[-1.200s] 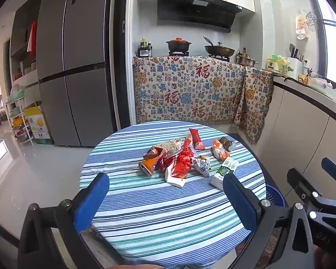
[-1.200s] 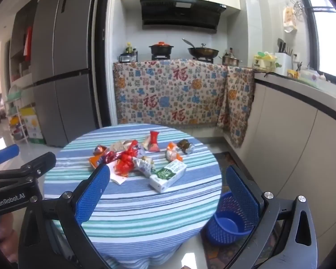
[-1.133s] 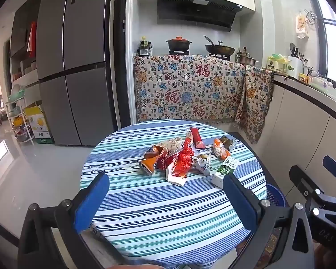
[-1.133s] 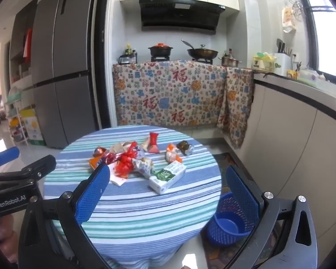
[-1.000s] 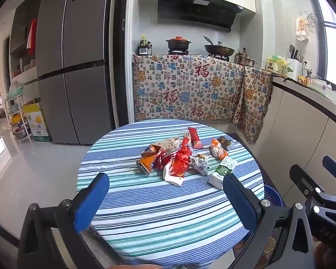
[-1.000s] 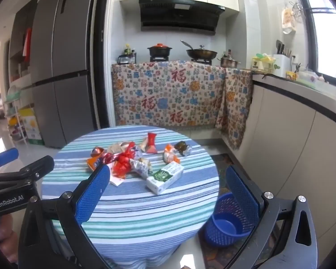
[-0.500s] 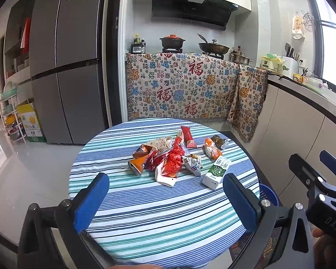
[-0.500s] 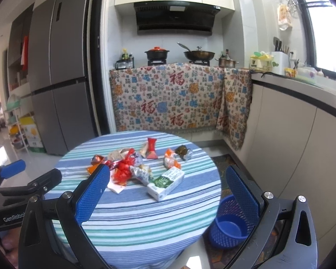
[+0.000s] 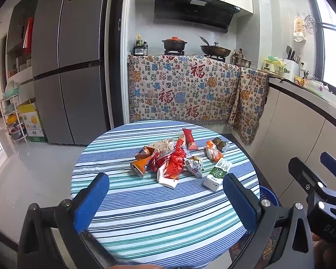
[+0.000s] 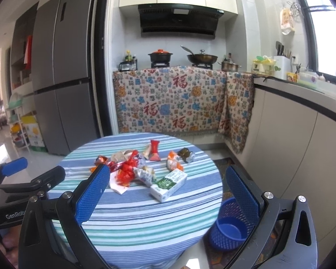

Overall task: Collect trash
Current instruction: 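Move both tools toward the trash on the striped table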

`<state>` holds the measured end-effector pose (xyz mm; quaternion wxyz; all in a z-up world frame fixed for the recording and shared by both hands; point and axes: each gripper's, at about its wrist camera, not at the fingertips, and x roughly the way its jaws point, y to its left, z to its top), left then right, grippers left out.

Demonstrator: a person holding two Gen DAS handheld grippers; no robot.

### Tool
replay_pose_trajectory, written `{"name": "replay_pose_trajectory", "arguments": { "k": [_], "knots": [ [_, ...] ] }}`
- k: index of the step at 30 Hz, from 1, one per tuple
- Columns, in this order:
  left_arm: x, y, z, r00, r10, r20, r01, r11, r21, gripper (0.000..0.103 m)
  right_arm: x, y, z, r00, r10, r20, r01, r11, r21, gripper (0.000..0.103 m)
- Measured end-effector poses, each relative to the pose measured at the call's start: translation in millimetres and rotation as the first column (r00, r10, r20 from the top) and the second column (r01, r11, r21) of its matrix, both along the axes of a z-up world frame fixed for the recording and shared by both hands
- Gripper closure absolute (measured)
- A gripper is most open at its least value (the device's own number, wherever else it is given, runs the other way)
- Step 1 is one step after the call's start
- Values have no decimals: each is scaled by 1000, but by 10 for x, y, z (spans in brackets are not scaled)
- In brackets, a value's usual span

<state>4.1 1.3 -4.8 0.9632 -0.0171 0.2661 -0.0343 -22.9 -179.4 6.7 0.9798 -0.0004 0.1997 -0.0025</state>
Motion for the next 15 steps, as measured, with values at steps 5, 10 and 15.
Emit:
{"name": "replay_pose_trajectory", "arguments": {
  "k": [5,10,15],
  "knots": [
    [-3,10,-7,1000,1,-3,-1,1000,-1,0,-20,-8,-12,1000,0,25,0,1000,-1,0],
    [3,39,-66,1000,15,-22,-15,1000,5,0,-60,-14,-37,999,-10,43,11,1000,-11,0],
    [122,79,-241,997,34,-71,-33,999,19,0,-42,-92,-159,999,-30,-21,30,1000,3,0]
  ]
}}
